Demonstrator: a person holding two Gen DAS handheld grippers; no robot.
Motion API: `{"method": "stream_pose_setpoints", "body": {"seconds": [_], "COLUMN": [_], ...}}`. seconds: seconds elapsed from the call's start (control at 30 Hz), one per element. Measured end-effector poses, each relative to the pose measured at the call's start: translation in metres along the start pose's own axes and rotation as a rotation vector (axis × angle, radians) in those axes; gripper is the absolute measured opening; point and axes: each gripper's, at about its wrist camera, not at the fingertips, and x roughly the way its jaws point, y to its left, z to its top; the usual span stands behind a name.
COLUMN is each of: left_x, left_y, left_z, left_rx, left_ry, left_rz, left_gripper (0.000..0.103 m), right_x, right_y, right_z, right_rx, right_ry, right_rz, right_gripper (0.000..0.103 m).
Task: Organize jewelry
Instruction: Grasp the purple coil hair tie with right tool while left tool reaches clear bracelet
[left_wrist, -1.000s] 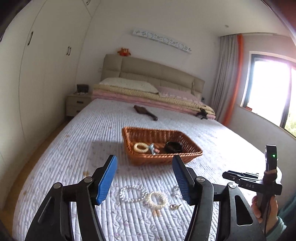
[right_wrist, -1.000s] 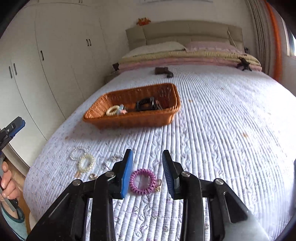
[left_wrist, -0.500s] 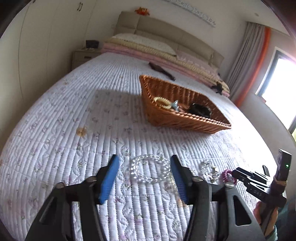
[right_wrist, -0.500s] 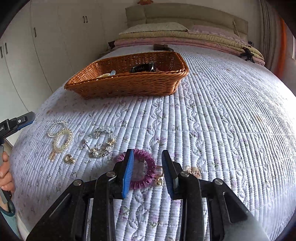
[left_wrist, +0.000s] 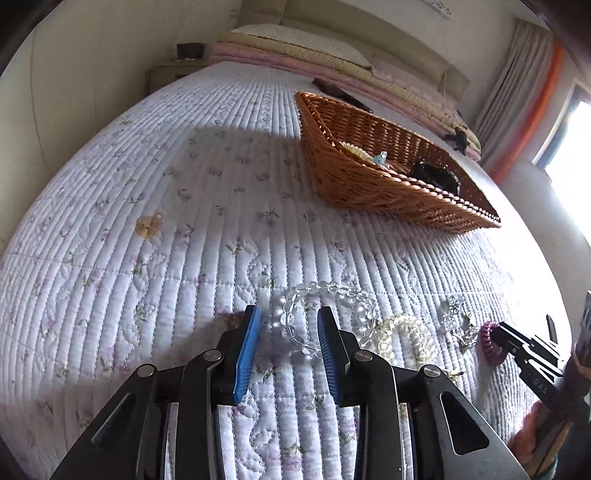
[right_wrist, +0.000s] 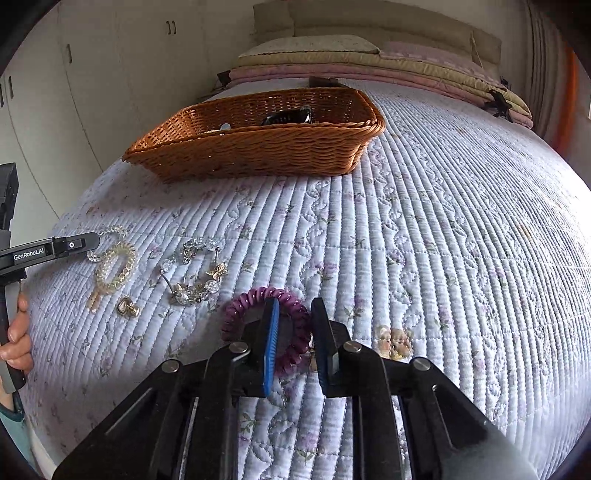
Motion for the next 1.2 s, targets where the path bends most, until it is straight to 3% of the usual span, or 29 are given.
{"method": "stream_pose_setpoints", "body": {"seconds": [0.23, 0.7, 1.07, 1.2], "left_x": [0.012, 0.000, -0.022, -0.025], "left_y": [-0.014, -0.008, -0.006, -0.009], "left_z": [0.002, -0.007, -0.009, -0.014], "left_rx": [0.062, 0.065, 0.046, 0.058], "left_ry": [0.010, -0.020, -0.083, -0.070], "left_rz": [0.068, 0.020, -0.064, -0.113], "left_gripper": [0.008, 0.008, 0.008, 0.008], "right_x": [0.002, -0.011, -0.024, -0.027], "right_y": [0.007, -0.009, -0.016, -0.015], "right_z": [-0.002, -0.002, -0.003, -0.004], "right_rx": [-0.035, 0.038, 0.082, 0.083], "right_ry": [0.005, -0.056, -0.106, -0.128], "right_rz": [-0.048, -0.003, 0.023, 0.017], "right_gripper": [0.014, 0.012, 0.012, 0.012]}}
